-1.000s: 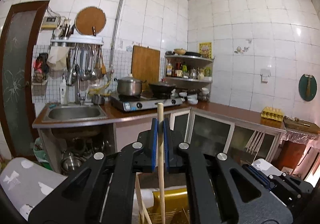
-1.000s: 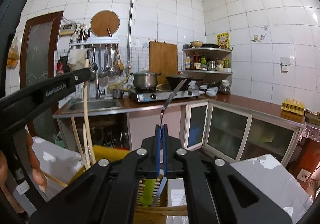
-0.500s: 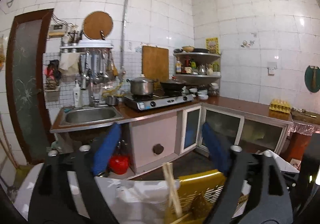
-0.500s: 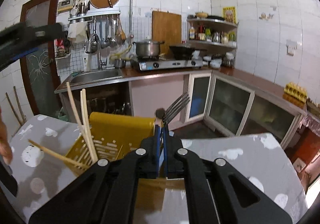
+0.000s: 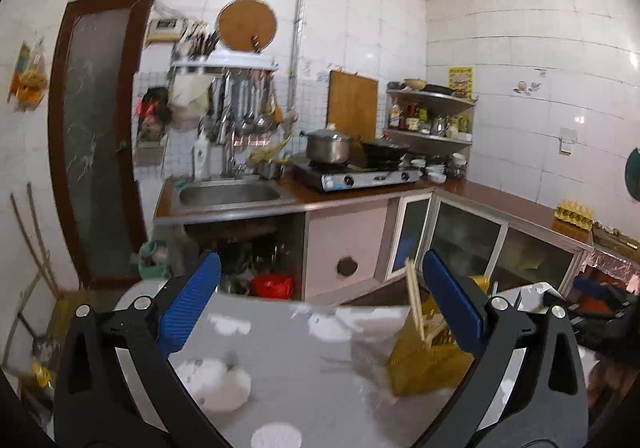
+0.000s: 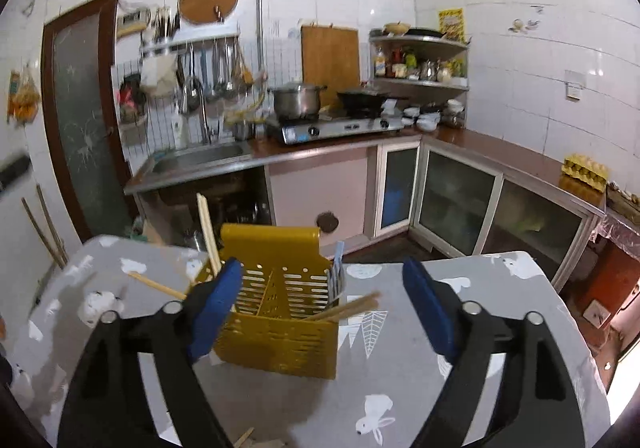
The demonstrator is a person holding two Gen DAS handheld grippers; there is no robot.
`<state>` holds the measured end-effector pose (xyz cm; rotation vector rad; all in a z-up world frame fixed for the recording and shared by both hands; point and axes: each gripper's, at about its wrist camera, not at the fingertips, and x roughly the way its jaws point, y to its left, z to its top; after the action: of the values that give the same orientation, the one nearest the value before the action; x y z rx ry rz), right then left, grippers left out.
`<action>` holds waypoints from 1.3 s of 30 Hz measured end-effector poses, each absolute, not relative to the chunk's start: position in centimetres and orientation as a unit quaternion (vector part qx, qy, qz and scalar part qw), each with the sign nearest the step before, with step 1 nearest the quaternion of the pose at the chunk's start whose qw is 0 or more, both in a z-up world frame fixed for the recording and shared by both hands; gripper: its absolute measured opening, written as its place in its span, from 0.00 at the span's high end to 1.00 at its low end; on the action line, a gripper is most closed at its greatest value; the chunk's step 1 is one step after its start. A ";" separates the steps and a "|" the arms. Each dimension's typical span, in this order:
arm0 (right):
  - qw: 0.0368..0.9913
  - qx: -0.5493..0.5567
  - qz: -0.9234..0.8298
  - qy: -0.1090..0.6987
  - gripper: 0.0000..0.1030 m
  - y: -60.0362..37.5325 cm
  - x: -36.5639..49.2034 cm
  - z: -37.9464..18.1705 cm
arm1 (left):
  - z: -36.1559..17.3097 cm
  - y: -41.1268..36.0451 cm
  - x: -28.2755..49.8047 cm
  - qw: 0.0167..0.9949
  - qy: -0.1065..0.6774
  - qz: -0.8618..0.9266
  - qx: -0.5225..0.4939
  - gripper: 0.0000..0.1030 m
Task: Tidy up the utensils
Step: 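Move both tools back down toward the last chopsticks, then grasp the silver fork with the right tool while the left tool grasps a chopstick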
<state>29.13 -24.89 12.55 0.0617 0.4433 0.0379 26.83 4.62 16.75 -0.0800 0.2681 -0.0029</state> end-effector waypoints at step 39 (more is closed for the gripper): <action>0.876 0.091 -0.076 0.467 0.67 -17.3 23.4 -5.6 | -0.7 9.9 24.6 0.947 0.322 -0.001 -0.007 0.05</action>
<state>23.44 -17.28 -5.61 0.1903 0.9755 -0.1585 24.57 9.92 -0.65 -0.0145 0.6558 -0.0015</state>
